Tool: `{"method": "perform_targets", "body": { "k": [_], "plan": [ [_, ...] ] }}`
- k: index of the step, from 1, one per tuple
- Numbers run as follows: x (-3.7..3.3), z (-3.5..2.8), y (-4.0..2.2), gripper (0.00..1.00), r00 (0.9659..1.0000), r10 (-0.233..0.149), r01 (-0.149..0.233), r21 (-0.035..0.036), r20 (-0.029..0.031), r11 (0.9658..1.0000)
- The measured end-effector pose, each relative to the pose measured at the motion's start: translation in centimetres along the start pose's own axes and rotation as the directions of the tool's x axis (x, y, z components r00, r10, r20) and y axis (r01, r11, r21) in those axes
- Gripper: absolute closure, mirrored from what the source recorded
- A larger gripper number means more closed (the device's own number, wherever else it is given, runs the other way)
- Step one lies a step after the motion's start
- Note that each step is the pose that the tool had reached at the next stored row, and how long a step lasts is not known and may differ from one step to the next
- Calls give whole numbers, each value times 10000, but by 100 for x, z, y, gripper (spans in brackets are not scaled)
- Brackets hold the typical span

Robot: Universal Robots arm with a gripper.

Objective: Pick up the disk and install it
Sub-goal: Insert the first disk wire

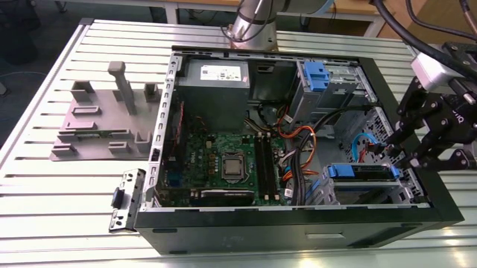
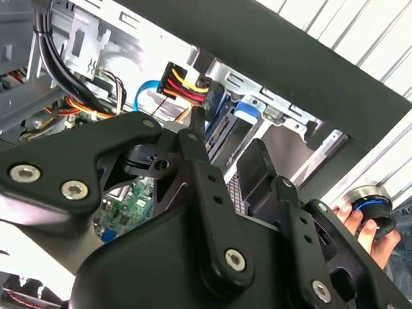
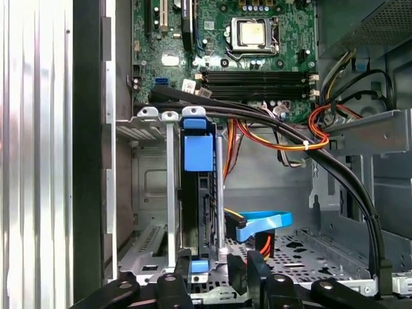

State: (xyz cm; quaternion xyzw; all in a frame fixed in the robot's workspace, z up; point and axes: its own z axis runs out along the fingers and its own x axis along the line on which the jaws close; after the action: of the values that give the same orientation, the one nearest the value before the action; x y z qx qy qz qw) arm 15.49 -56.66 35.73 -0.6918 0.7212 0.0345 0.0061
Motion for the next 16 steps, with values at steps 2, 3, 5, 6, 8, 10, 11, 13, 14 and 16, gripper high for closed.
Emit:
{"method": "perform_targets", "body": {
  "k": [2,3,5,6,8,10,11,13,14,16],
  "plan": [
    [-17,11,-19,53,10000,0,0,0,1,10000],
    [-26,16,-27,53,10000,0,0,0,1,10000],
    [-41,27,-37,53,10000,-1,1,0,-3,10000],
    [-48,34,-40,53,10000,-1,1,1,-14,10000],
    [-60,52,-42,53,10000,0,0,2,-39,10000],
    [-69,71,-45,53,10000,-4,4,2,-57,10000],
    [-72,82,-45,53,10000,-5,5,2,-63,10000],
    [-75,98,-47,53,10000,-6,7,3,-71,10000],
    [-76,106,-48,53,10000,-7,7,2,-71,10000],
    [-75,118,-50,53,10000,-7,7,2,-71,10000]
  ]
}}
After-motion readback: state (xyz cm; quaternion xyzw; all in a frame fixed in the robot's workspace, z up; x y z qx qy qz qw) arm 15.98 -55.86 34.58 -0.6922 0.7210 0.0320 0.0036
